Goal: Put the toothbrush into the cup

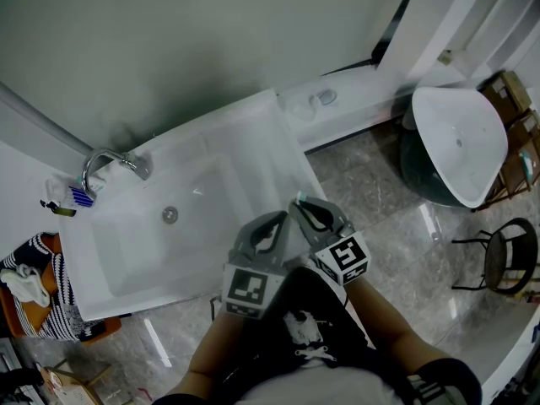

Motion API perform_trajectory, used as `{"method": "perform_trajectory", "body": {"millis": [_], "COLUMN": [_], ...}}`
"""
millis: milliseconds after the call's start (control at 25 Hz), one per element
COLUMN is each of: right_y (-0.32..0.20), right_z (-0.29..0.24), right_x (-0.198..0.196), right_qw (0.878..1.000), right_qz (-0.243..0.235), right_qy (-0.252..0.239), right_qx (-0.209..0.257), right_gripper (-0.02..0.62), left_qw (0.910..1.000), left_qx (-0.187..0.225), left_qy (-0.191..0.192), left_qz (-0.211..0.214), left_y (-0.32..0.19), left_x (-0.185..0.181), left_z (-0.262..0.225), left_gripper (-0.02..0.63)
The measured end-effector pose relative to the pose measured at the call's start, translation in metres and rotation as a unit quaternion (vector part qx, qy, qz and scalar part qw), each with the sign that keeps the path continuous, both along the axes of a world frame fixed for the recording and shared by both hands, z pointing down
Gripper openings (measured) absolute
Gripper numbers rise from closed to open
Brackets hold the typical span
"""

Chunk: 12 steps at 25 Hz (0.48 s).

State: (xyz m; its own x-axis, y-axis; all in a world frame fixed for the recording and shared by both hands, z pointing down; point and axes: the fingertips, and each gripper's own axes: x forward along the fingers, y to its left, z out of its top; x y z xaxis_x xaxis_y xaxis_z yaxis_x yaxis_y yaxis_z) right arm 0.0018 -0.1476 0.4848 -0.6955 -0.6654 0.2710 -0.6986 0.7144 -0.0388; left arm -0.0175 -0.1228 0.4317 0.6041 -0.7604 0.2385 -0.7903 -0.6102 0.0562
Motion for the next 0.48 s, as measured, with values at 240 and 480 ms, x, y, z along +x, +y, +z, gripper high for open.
{"method": "perform_trajectory", "body": {"millis": [240,480], "right_y": [-0.001,-0.002], "right_z": [0.008,0.015], "right_x": [0.001,0.0], "right_qw": [1.0,1.0], "right_qz": [-0.001,-0.003], "right_qy": [0.008,0.014], "right_qx": [-0.011,-0.019], "right_gripper": [0.031,0.031], "left_qw": [1.0,1.0], "left_qx": [-0.001,-0.008], "left_qy": [-0.005,-0.004], "left_qz": [0.001,-0.001], "left_y": [-0.002,-0.003], "left_x": [-0.001,-0.001], "left_z": [0.003,0.006], "left_gripper": [0.0,0.0]}}
